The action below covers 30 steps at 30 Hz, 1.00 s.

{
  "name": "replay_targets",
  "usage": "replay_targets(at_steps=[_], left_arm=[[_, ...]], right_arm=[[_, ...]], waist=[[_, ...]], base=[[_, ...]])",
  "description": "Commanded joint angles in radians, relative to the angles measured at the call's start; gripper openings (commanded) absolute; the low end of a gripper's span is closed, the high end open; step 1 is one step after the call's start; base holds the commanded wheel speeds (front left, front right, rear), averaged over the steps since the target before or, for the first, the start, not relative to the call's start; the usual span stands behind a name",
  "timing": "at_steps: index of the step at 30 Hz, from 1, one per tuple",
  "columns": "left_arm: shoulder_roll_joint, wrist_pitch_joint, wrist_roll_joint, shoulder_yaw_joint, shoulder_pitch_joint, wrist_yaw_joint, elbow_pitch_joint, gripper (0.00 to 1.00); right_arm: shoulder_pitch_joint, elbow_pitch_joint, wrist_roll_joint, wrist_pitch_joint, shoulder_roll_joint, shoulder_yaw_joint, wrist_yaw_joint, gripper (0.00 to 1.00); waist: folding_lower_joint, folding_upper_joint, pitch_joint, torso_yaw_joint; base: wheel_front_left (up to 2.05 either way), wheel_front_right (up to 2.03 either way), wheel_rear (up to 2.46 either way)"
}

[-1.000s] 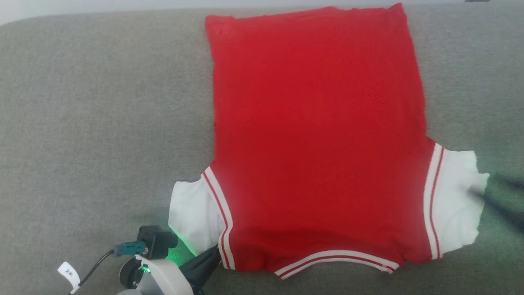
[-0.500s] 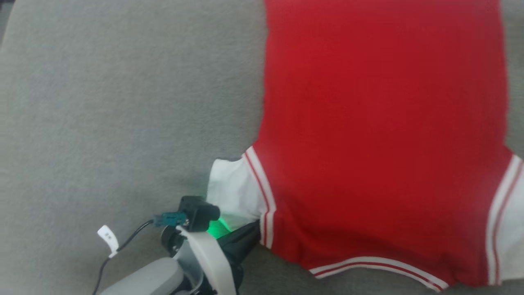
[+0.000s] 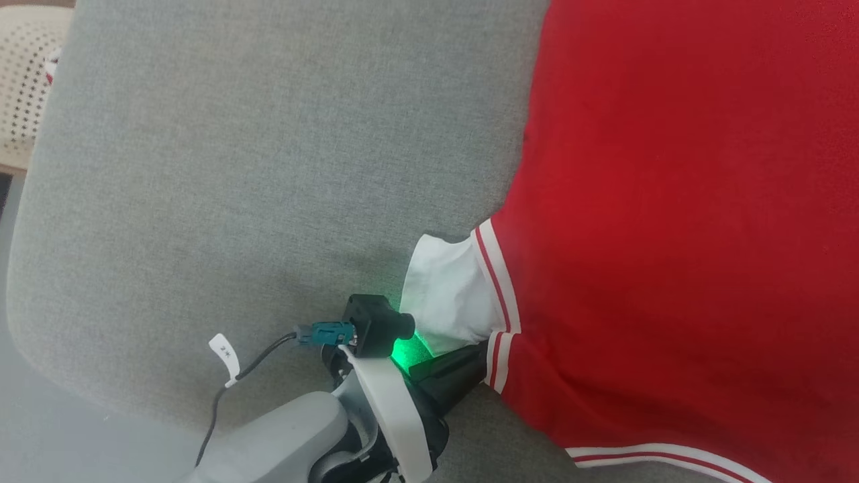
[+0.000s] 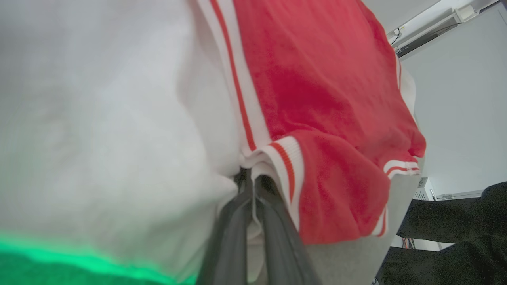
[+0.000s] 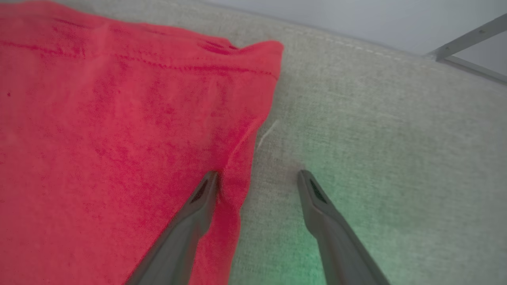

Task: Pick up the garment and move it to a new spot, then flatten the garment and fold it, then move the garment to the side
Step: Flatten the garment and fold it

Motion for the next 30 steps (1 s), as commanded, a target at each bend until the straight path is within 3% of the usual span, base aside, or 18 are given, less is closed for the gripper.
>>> replay_targets(at_steps=[1, 6, 7, 9, 15, 20, 29, 30], left_arm=[[-0.041, 0.020, -0.027, -0.029, 0.016, 0.024, 0.100, 0.00], [-0.046, 0.007, -0.046, -0.056, -0.002, 0.026, 0.118, 0.00], [-0.045, 0.004, -0.048, -0.060, -0.010, 0.026, 0.120, 0.00], [-0.042, -0.006, -0.053, -0.062, -0.029, 0.026, 0.124, 0.00], [-0.008, -0.040, -0.054, -0.062, -0.040, 0.026, 0.155, 0.00], [0.039, -0.075, -0.069, -0.031, 0.010, 0.026, 0.162, 0.00], [0.087, -0.100, -0.037, 0.046, 0.071, 0.039, 0.109, 0.00], [0.092, -0.102, -0.026, 0.063, 0.081, 0.042, 0.090, 0.00]], right_arm=[[-0.014, 0.019, -0.020, 0.020, 0.009, 0.012, -0.001, 1.00], [-0.004, 0.054, -0.041, 0.066, 0.047, 0.045, -0.001, 1.00], [-0.004, 0.053, -0.038, 0.068, 0.052, 0.045, -0.001, 0.47], [-0.001, 0.044, -0.024, 0.043, 0.056, 0.037, -0.001, 0.00], [0.035, -0.013, 0.033, -0.029, 0.017, 0.008, -0.001, 0.00], [0.151, -0.165, 0.109, -0.050, -0.050, 0.028, -0.001, 0.00], [0.488, -0.589, 0.300, -0.160, -0.330, 0.045, -0.002, 0.00], [0.589, -0.663, 0.346, -0.200, -0.388, 0.047, -0.002, 0.00]], waist=[[0.0001, -0.0002, 0.031, 0.019], [0.0001, -0.0002, 0.046, 0.010], [0.0001, -0.0002, 0.046, 0.008], [0.0001, -0.0002, 0.042, 0.001], [0.0001, -0.0002, -0.017, -0.029], [0.0001, -0.0002, -0.106, -0.080], [0.0001, -0.0002, -0.185, -0.176], [0.0001, -0.0002, -0.191, -0.192]], base=[[0.00, 0.00, 0.00], [0.00, 0.00, 0.00], [0.00, 0.00, 0.00], [0.00, 0.00, 0.00], [0.00, 0.00, 0.00], [0.00, 0.00, 0.00], [0.00, 0.00, 0.00], [0.00, 0.00, 0.00]])
